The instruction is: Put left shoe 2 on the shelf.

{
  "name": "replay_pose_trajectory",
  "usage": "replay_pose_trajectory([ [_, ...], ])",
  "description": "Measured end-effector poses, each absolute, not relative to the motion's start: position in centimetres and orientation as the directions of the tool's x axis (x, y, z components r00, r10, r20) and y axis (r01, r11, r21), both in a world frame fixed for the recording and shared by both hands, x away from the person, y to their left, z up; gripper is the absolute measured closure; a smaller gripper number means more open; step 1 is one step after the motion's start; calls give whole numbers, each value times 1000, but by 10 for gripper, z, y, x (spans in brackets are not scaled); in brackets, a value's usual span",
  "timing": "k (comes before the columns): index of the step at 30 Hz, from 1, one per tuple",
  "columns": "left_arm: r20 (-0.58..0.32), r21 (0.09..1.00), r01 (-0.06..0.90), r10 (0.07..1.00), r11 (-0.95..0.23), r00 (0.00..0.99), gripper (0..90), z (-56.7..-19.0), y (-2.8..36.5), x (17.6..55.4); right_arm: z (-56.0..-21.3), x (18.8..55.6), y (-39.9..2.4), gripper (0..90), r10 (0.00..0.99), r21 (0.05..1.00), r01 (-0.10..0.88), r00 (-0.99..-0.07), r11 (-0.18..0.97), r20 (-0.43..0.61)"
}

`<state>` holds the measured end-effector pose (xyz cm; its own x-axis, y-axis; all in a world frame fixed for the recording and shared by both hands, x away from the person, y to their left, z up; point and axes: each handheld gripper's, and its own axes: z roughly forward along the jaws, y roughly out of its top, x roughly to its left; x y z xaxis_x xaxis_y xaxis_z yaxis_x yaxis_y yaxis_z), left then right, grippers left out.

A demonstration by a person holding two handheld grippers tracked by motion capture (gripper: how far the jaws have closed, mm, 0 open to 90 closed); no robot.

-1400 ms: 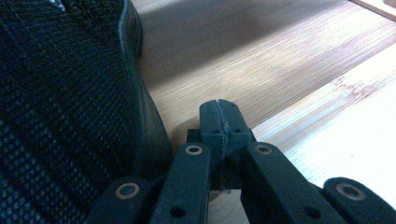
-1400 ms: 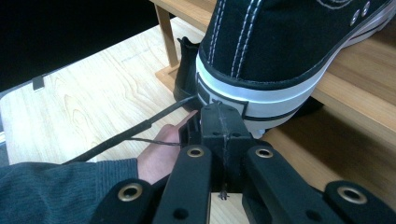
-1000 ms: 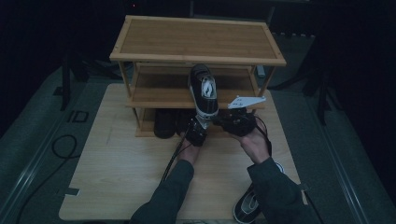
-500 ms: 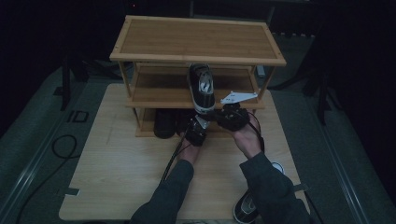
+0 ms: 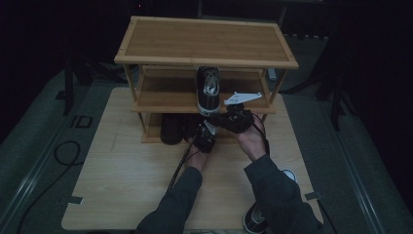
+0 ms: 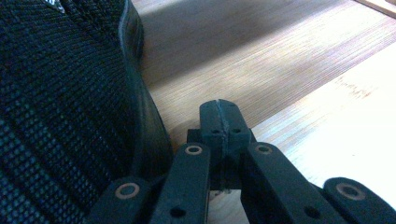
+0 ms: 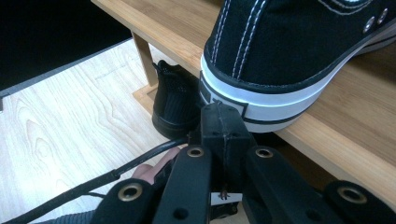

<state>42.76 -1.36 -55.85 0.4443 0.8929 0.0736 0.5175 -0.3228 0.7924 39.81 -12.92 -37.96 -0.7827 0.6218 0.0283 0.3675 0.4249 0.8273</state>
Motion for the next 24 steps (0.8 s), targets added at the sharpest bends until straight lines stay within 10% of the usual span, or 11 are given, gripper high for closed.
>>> replay_pose_trajectory([
  [24, 78, 789, 523, 897, -323, 436, 900, -558, -13, 427, -381, 405, -122, 900, 656, 828, 352, -755, 436, -25],
])
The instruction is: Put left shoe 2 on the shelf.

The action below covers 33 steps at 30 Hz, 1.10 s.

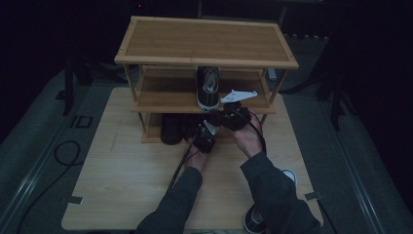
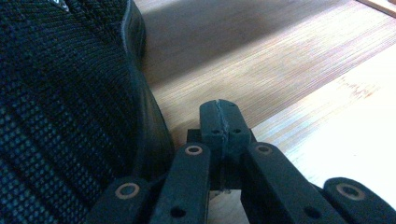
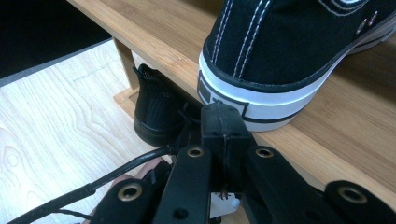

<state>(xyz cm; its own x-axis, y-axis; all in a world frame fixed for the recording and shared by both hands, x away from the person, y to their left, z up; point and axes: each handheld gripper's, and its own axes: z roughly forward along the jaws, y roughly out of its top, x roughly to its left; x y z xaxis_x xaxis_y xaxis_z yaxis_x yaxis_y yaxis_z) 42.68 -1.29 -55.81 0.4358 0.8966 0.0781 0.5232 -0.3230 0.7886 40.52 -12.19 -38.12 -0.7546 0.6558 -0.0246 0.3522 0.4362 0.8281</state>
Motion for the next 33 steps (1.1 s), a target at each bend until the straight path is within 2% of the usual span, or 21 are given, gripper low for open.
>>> replay_pose_trajectory([
  [3, 79, 789, 523, 897, -323, 436, 900, -558, -13, 427, -382, 406, -124, 859, 645, 832, 362, -764, 420, 7],
  [4, 78, 789, 523, 897, -323, 436, 900, -558, -13, 427, -381, 405, -124, 796, 638, 832, 355, -770, 426, 2],
  [5, 77, 789, 524, 897, -322, 436, 900, -558, -13, 427, -381, 405, -124, 796, 638, 832, 355, -770, 426, 2],
  [6, 74, 789, 524, 897, -320, 436, 900, -558, -13, 427, -381, 403, -123, 744, 636, 829, 351, -771, 436, -8],
  [11, 65, 790, 526, 896, -315, 440, 900, -558, -12, 427, -380, 400, -125, 671, 634, 826, 343, -773, 447, -22],
  [12, 64, 790, 527, 896, -314, 439, 900, -558, -11, 428, -379, 398, -127, 634, 633, 824, 343, -774, 451, -25],
  [22, 62, 789, 528, 897, -313, 438, 900, -558, -11, 427, -374, 391, -140, 537, 650, 817, 361, -760, 450, -22],
  [33, 64, 789, 528, 897, -313, 437, 900, -558, -11, 427, -374, 388, -151, 499, 667, 804, 394, -745, 444, -3],
])
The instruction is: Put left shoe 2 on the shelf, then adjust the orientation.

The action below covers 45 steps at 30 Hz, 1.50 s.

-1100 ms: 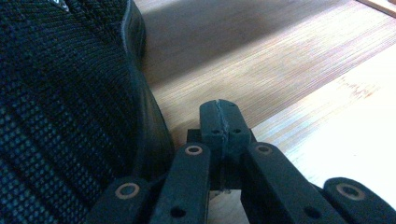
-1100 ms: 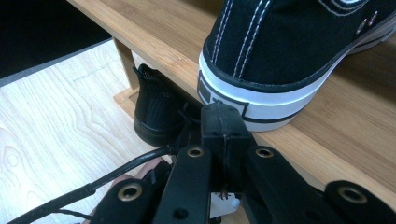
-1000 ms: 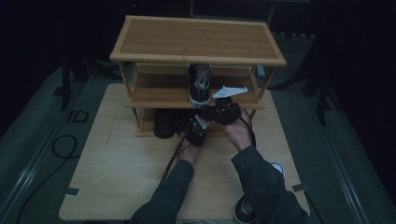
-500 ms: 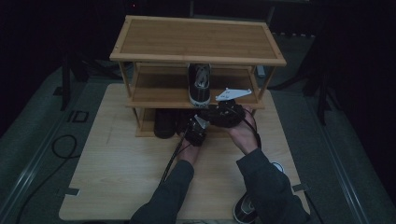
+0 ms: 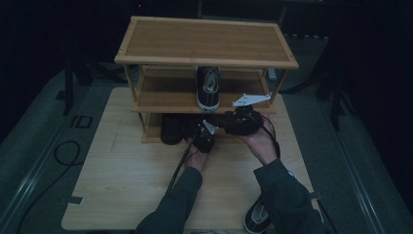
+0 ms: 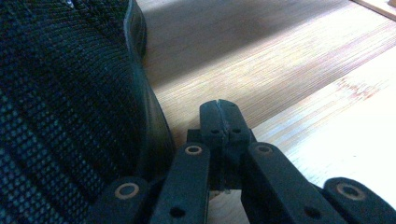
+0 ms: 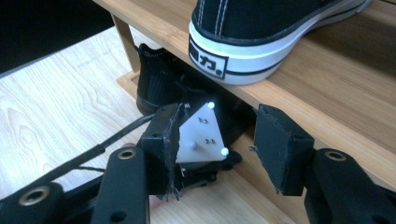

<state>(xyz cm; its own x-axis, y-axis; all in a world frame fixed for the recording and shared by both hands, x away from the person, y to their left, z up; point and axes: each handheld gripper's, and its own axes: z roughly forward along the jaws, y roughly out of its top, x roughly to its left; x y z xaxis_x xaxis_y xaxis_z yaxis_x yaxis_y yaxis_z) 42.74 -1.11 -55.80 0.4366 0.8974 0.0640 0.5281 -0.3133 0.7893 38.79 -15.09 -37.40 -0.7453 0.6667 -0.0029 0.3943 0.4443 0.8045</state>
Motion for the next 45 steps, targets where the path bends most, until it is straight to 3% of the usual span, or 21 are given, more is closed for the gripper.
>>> replay_pose_trajectory([
  [45, 63, 789, 529, 898, -312, 435, 900, -558, -11, 427, -377, 369, -185, 470, 681, 790, 428, -732, 440, 17],
])
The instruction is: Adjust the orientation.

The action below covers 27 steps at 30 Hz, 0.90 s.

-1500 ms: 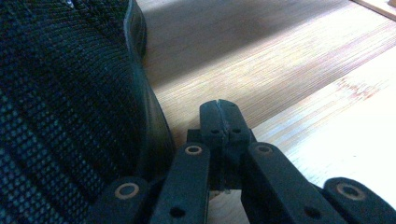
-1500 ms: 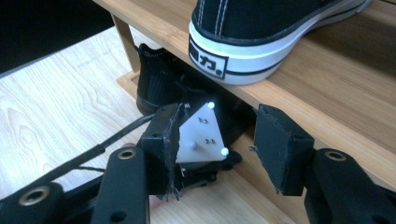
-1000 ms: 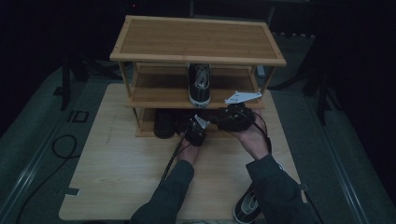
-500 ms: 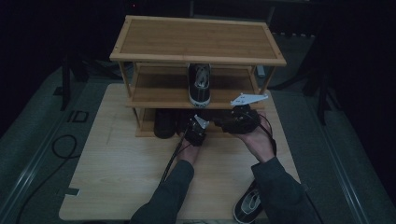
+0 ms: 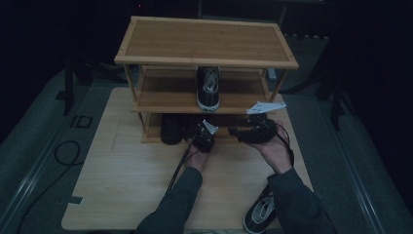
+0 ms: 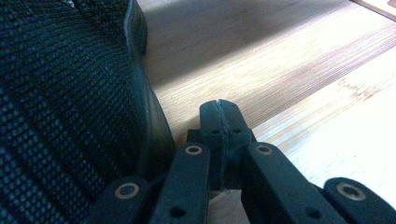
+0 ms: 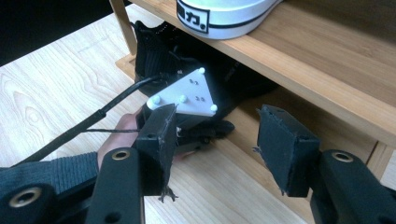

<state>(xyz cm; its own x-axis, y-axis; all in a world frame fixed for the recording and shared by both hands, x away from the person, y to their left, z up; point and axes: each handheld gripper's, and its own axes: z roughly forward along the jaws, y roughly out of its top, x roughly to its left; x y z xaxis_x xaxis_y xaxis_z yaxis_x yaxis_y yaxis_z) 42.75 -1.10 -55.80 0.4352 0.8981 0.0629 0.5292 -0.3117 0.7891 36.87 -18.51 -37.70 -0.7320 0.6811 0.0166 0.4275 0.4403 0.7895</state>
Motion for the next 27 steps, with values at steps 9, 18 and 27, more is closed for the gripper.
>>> replay_pose_trajectory([
  [9, 63, 789, 530, 898, -313, 436, 900, -558, -11, 427, -383, 365, -192, 470, 682, 783, 439, -730, 440, 26],
  [18, 60, 789, 530, 897, -312, 439, 900, -558, -11, 428, -387, 364, -199, 469, 688, 777, 454, -725, 437, 37],
  [27, 61, 787, 531, 896, -314, 440, 900, -558, -11, 428, -392, 363, -202, 470, 689, 769, 469, -723, 434, 52],
])
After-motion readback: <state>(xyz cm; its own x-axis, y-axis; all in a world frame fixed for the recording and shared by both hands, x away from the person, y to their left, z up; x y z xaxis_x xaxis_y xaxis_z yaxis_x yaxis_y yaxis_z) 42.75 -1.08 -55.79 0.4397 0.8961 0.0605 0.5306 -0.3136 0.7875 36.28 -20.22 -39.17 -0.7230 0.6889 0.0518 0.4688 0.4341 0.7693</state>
